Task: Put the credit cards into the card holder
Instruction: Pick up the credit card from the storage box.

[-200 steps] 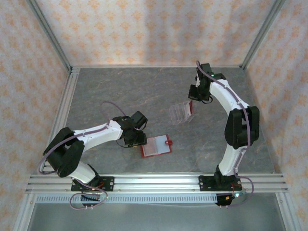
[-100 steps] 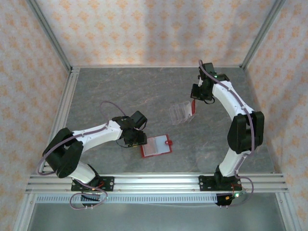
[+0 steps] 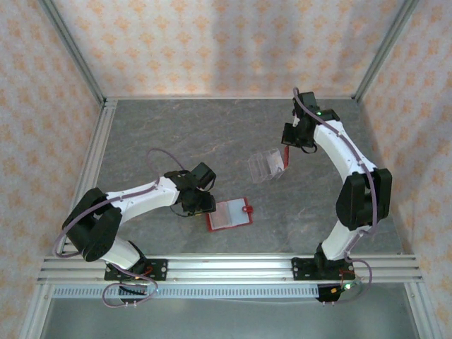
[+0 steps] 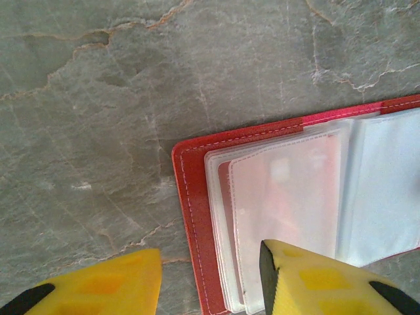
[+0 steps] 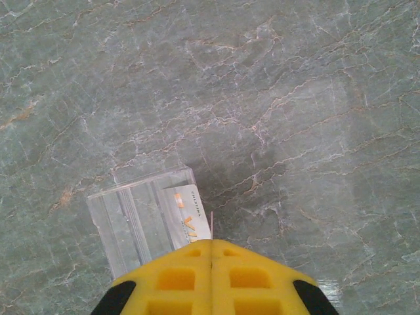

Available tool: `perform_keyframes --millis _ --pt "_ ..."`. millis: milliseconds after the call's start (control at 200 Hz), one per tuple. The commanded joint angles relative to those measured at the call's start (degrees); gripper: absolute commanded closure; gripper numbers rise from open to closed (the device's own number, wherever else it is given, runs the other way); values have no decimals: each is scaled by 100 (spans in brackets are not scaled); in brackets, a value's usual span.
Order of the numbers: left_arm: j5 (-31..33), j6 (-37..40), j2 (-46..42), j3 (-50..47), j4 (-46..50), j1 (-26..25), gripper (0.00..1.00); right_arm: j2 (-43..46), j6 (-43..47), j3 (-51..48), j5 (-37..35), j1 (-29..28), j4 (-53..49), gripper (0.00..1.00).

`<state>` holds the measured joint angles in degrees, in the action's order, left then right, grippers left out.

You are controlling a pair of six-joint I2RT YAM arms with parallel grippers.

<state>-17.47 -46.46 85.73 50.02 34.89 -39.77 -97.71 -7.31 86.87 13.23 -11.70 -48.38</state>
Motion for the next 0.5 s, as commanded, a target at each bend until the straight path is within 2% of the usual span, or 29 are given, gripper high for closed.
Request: perform_keyframes --millis 0,230,495 --pt "192 -26 -171 4 76 -48 56 276 107 48 -168 -133 -222 100" --pt "200 -13 -239 -4 97 -45 55 483 22 22 -141 -720 -383 100" --pt "204 -12 -360 -131 145 -47 55 1061 -635 -754 48 -1680 -146 100"
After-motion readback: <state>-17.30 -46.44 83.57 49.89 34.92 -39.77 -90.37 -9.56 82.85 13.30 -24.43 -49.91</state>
